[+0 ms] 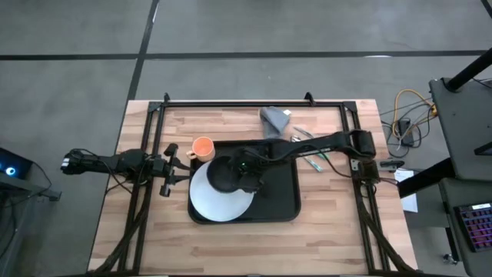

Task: Set up tray
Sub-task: Put the black bowl on top of the white plate

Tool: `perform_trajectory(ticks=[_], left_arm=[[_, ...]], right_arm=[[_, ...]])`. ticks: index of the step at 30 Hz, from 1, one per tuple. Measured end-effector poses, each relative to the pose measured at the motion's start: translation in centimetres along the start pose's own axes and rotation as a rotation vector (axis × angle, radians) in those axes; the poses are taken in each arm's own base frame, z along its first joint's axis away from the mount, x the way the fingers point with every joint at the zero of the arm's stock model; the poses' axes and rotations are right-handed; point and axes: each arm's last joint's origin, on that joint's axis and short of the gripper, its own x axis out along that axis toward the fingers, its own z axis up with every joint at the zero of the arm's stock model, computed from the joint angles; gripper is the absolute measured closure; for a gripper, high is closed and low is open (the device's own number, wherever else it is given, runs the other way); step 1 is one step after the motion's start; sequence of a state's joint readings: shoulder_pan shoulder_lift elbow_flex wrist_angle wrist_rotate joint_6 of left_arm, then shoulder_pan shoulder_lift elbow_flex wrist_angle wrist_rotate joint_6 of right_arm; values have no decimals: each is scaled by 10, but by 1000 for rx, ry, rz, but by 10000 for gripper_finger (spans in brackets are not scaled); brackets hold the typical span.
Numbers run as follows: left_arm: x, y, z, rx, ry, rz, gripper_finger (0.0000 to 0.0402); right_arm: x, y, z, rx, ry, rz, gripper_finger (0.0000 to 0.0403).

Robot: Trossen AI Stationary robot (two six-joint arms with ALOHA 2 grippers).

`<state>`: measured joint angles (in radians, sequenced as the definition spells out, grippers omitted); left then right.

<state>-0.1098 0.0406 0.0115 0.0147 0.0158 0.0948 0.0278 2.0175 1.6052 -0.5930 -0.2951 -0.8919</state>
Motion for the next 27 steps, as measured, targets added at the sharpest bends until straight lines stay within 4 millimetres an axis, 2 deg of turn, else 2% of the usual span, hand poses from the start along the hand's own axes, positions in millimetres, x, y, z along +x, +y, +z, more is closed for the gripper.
perform_trajectory(ticks=[4,10,14,27], left_arm=[[0,0,0,0,0,0,305],[0,0,0,0,1,0,305],[0,0,0,0,0,0,305],[0,0,0,0,0,0,305]], right_arm=[[6,-4,7,2,9,22,395],[34,2,14,-56,61,111,395],[37,-2,22,-68,67,111,395],[37,-4,22,-62,65,100,394]])
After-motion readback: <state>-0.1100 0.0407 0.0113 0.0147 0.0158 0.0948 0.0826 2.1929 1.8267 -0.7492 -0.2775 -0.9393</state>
